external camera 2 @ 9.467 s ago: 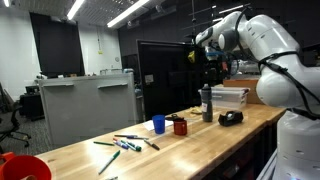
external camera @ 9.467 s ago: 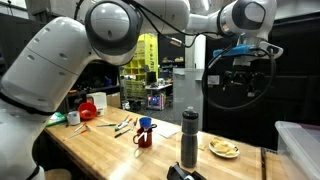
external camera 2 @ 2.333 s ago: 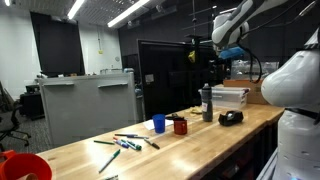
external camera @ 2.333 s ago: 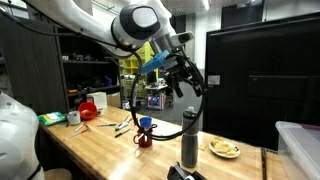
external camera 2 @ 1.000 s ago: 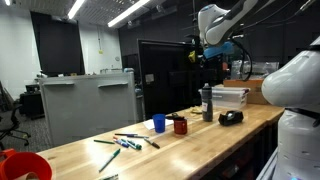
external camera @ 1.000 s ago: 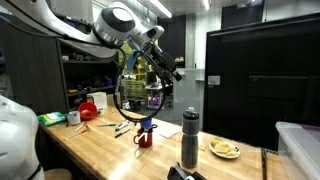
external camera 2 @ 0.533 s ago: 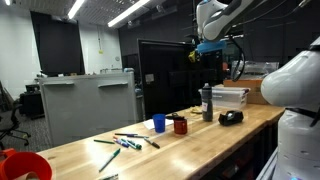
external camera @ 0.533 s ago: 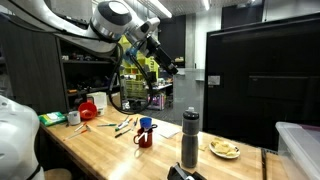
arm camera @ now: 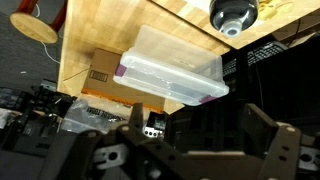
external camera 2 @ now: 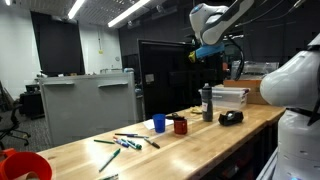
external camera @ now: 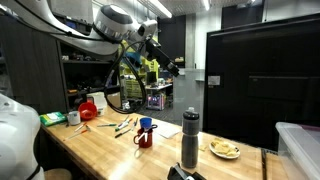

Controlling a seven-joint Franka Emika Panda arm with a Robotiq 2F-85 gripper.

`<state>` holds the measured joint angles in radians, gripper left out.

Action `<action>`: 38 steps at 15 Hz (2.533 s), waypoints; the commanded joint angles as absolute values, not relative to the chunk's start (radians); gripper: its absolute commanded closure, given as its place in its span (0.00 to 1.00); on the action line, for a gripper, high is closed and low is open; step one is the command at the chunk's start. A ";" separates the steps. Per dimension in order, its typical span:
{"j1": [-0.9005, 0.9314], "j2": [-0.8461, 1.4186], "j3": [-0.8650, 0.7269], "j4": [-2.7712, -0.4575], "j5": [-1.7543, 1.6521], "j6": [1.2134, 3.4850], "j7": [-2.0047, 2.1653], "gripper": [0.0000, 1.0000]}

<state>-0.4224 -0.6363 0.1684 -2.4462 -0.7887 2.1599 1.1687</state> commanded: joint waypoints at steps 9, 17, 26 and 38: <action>-0.251 -0.522 0.096 -2.369 -1.008 1.927 1.352 0.00; -0.181 -0.468 0.076 -2.340 -1.110 1.835 1.475 0.00; -0.115 -0.457 0.027 -2.348 -1.118 1.804 1.480 0.00; -0.097 -0.477 0.032 -2.362 -1.070 1.788 1.518 0.00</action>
<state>-0.1425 -0.4590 0.0454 -2.3510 -1.1029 1.8184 1.4794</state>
